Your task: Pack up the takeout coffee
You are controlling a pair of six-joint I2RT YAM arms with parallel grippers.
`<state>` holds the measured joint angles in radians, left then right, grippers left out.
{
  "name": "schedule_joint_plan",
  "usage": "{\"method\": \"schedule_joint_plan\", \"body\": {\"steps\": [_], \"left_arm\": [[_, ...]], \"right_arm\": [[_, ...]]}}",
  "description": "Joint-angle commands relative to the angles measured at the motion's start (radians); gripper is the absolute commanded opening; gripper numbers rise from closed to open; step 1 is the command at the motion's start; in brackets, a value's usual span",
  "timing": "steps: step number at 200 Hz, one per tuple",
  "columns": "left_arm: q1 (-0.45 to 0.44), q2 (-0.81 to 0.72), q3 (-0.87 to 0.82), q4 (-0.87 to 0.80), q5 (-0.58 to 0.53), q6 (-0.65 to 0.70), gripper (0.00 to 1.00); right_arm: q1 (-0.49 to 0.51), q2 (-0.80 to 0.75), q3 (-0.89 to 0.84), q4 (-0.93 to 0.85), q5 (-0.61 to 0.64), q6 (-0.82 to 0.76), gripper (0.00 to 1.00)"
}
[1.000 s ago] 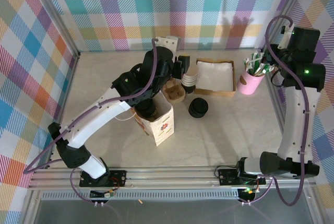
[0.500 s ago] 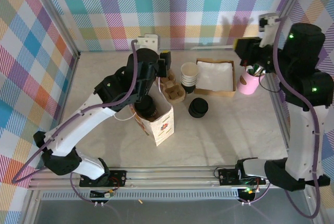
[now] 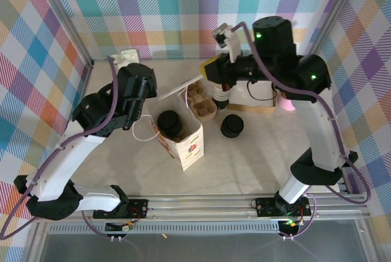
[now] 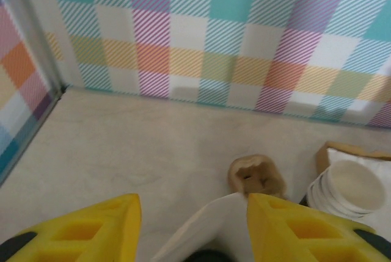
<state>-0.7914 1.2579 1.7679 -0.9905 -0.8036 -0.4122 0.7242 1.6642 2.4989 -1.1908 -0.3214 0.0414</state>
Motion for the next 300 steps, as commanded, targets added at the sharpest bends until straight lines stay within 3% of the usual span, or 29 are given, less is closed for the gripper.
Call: {"method": "schedule_joint_plan", "body": {"steps": [1,35,71,95,126,300], "left_arm": [[0.028,-0.049,0.003,-0.161,0.049,-0.042,0.47],[0.036,-0.115,0.012,-0.286,0.116,-0.020,0.46],[0.037,-0.127,0.033,-0.289,0.404,0.146,0.45],[0.037,-0.047,0.136,-0.404,0.490,0.206,0.43],[0.037,0.038,0.208,-0.493,0.533,0.206,0.43],[0.059,0.120,0.181,-0.528,0.618,0.116,0.43]], "right_arm": [[0.045,0.025,0.049,-0.102,0.068,-0.067,0.00],[0.107,0.092,0.100,-0.221,0.150,-0.124,0.00],[0.155,0.135,0.102,-0.306,0.194,-0.170,0.00],[0.171,0.138,0.065,-0.318,0.230,-0.176,0.00],[0.179,0.150,0.035,-0.323,0.236,-0.171,0.00],[0.210,0.270,-0.006,-0.328,0.240,-0.147,0.06]]}}
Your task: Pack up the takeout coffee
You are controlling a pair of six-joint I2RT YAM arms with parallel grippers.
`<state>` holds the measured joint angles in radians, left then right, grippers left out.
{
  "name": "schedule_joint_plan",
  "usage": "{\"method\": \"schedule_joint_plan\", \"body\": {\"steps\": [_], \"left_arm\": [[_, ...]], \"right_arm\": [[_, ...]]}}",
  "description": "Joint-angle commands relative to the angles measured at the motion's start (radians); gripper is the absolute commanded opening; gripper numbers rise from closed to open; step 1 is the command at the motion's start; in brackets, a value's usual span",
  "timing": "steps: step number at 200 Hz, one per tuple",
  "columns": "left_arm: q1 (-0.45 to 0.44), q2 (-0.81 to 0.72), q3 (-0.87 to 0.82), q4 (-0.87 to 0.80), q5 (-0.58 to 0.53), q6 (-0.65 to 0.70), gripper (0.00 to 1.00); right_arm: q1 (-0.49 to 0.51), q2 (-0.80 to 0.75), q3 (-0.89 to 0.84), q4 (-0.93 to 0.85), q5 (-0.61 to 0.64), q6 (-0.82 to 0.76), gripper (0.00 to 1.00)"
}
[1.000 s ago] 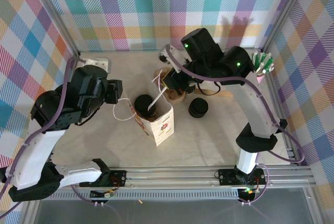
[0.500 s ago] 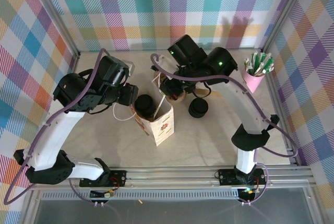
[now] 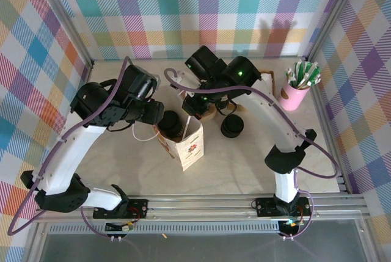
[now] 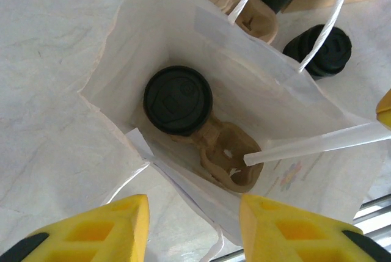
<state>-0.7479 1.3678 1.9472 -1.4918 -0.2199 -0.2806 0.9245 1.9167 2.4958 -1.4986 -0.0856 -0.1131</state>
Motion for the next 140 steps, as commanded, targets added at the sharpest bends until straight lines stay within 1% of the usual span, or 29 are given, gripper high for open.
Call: {"method": "schedule_joint_plan", "body": {"steps": [1,7,76,108,122,140], "left_arm": [[0.016,0.011,0.002,-0.027,0.036,-0.015,0.43],[0.018,0.016,0.009,-0.032,0.042,-0.016,0.43],[0.054,0.056,0.026,-0.056,0.089,-0.004,0.43],[0.067,0.067,0.025,-0.062,0.114,0.000,0.43],[0.071,0.070,0.027,-0.062,0.122,0.000,0.43],[0.077,0.074,0.024,-0.064,0.128,0.002,0.42]], "right_arm": [[0.010,0.018,-0.004,-0.021,0.004,0.007,0.06],[0.010,0.020,-0.003,-0.022,0.006,0.038,0.07],[0.013,0.050,-0.004,-0.029,-0.005,0.053,0.13],[0.013,0.057,0.007,-0.026,-0.008,0.062,0.20],[0.013,0.058,0.008,-0.027,-0.005,0.065,0.27],[0.013,0.060,0.010,-0.028,-0.005,0.068,0.32]]}}
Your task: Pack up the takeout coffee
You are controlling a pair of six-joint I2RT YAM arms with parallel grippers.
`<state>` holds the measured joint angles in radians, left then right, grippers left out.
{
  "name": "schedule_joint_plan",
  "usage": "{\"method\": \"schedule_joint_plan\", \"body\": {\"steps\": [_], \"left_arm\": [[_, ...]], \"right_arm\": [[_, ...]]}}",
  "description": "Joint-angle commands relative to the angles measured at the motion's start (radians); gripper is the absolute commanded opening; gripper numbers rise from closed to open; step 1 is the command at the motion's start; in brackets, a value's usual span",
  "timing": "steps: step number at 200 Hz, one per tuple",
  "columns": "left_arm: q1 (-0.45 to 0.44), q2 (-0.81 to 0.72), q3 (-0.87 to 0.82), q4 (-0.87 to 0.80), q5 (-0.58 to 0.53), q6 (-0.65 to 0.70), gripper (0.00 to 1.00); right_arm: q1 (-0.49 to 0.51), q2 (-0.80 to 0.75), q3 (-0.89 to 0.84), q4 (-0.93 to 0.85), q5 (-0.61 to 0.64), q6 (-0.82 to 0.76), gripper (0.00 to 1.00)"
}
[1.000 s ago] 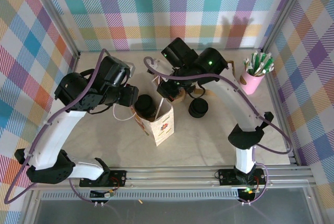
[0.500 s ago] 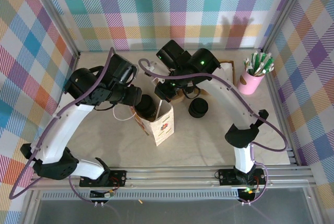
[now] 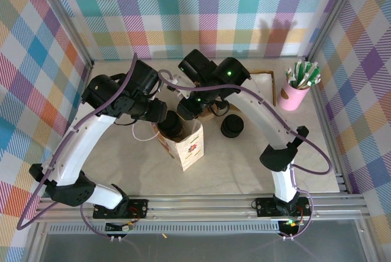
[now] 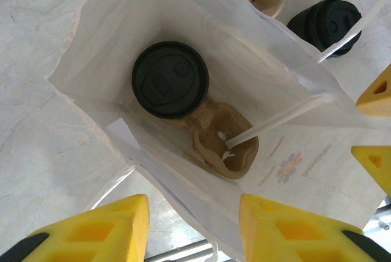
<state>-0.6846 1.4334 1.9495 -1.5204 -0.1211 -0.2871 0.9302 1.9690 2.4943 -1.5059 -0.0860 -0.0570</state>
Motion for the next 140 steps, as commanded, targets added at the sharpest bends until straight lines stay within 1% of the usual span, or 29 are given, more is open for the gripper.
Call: {"method": "schedule_joint_plan", "body": {"steps": [1,14,40,63,82,113,127,140], "left_arm": [[0.014,0.008,0.023,-0.035,0.030,0.009,0.42],[0.017,0.008,0.022,-0.034,0.035,0.011,0.42],[0.022,0.006,0.022,-0.041,0.040,0.016,0.42],[0.026,0.002,0.022,-0.043,0.040,0.017,0.42],[0.028,-0.003,0.022,-0.040,0.040,0.021,0.42],[0.032,-0.007,0.025,-0.031,0.038,0.023,0.42],[0.033,-0.010,0.025,-0.025,0.035,0.023,0.42],[0.035,-0.012,0.024,-0.022,0.033,0.025,0.42]], "right_arm": [[0.008,0.008,0.011,-0.021,-0.005,0.012,0.33],[0.007,0.008,0.014,-0.023,-0.009,0.016,0.36],[0.007,0.005,0.023,-0.030,-0.021,0.021,0.38],[0.007,0.001,0.046,-0.032,-0.025,0.033,0.42],[0.007,-0.009,0.060,-0.020,-0.035,0.044,0.48],[0.007,-0.048,0.061,0.021,-0.027,0.064,0.62],[0.006,-0.065,0.059,0.038,-0.023,0.068,0.65],[0.006,-0.078,0.059,0.052,-0.022,0.069,0.66]]}}
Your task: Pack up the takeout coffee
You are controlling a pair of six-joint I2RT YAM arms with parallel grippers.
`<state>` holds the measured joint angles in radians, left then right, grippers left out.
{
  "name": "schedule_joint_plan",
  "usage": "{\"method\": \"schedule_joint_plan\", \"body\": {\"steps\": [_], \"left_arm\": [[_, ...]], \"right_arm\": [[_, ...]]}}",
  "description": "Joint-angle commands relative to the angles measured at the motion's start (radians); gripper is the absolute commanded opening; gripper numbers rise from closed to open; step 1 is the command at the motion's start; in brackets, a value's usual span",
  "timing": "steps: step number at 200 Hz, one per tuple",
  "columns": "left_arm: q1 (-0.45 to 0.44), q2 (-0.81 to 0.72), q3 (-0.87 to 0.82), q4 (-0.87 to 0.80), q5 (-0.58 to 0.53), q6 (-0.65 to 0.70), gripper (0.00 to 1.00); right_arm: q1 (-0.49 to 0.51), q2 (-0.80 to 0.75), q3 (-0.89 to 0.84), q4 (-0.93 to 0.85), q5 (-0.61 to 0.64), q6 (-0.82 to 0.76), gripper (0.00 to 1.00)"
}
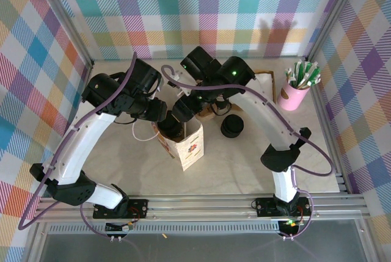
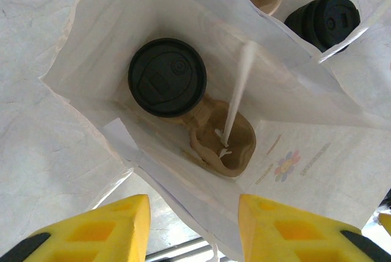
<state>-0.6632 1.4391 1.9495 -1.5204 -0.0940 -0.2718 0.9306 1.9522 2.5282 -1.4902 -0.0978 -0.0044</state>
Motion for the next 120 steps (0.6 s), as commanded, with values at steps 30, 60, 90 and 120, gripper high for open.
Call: {"method": "schedule_joint_plan", "body": {"steps": [30,60,90,120], "left_arm": [[0.013,-0.027,0.022,-0.011,-0.001,0.009,0.42],[0.014,-0.025,0.023,-0.006,0.000,0.008,0.42],[0.014,-0.021,0.031,0.005,0.005,0.003,0.42],[0.015,-0.013,0.041,0.009,0.011,0.002,0.42]], "right_arm": [[0.003,-0.083,0.026,0.066,-0.006,0.022,0.69],[-0.002,-0.094,0.031,0.083,-0.014,0.025,0.70],[-0.017,-0.111,0.033,0.101,-0.008,0.040,0.71],[-0.052,-0.140,0.025,0.139,0.007,0.076,0.71]]}}
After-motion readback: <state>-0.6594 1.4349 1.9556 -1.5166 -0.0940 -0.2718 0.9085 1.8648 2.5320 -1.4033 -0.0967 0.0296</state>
